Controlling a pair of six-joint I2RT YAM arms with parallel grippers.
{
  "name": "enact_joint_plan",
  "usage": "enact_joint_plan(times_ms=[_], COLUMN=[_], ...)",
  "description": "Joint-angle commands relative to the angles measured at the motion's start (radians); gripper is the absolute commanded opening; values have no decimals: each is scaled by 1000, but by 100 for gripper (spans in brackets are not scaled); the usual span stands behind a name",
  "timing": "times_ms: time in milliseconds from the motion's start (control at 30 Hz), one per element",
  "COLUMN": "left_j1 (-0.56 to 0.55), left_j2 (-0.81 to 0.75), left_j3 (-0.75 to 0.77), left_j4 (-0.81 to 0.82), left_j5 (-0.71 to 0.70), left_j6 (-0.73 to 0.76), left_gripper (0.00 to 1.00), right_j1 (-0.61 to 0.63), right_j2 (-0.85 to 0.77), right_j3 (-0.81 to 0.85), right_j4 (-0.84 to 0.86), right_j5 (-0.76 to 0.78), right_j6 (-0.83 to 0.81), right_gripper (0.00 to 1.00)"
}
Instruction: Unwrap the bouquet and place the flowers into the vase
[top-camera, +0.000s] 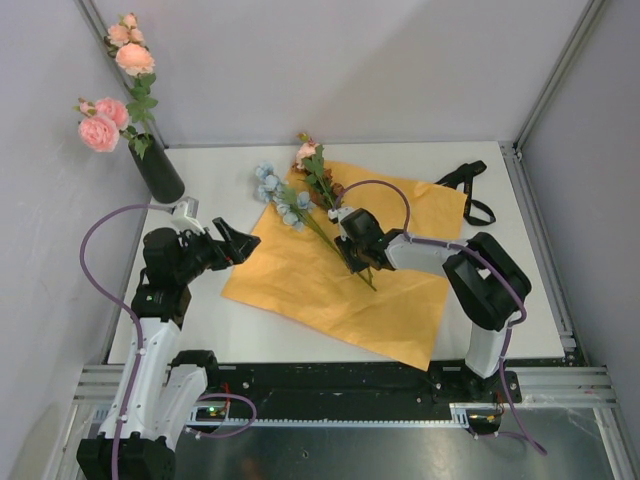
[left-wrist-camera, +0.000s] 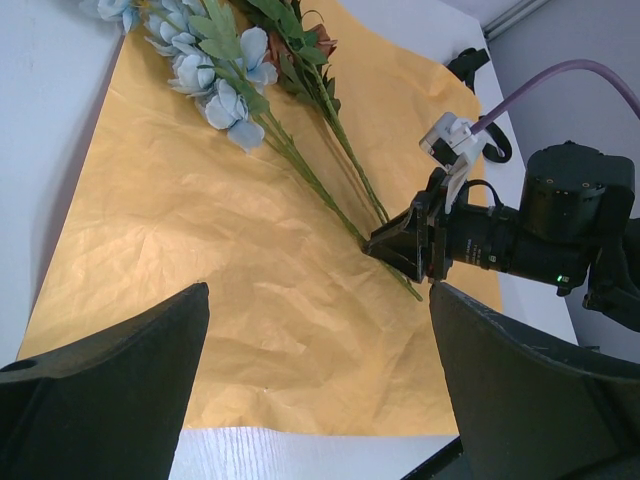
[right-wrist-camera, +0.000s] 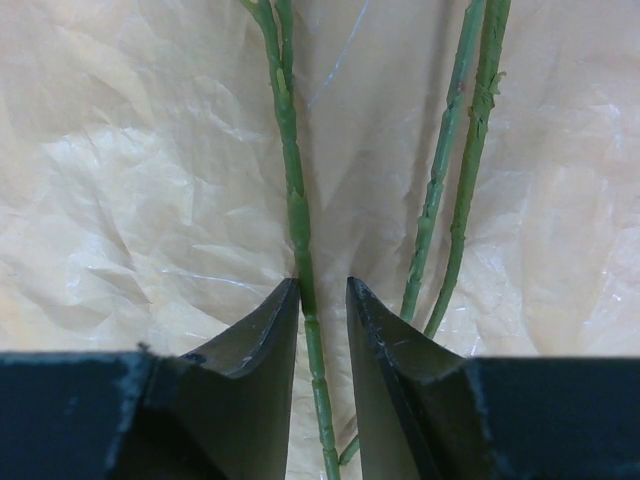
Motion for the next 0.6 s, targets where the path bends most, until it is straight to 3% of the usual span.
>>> enact_joint_plan(times_ms=[0,367,567], left_j1=[-5,-5,-5], left_j2=[1,1,3], left_j3=[18,19,20], left_j4=[0,-9,-13], left_j5=[-2,-7,-13], left_j6=[22,30,35], left_gripper=[95,95,95], right_j1=[10,14,13], right_j2=[34,59,53], right_j3=[30,30,29], right_j4=[-8,-5,-7], right_j5=[31,-11,-1], right_j6=[-10,0,9], right_gripper=[30,28,14])
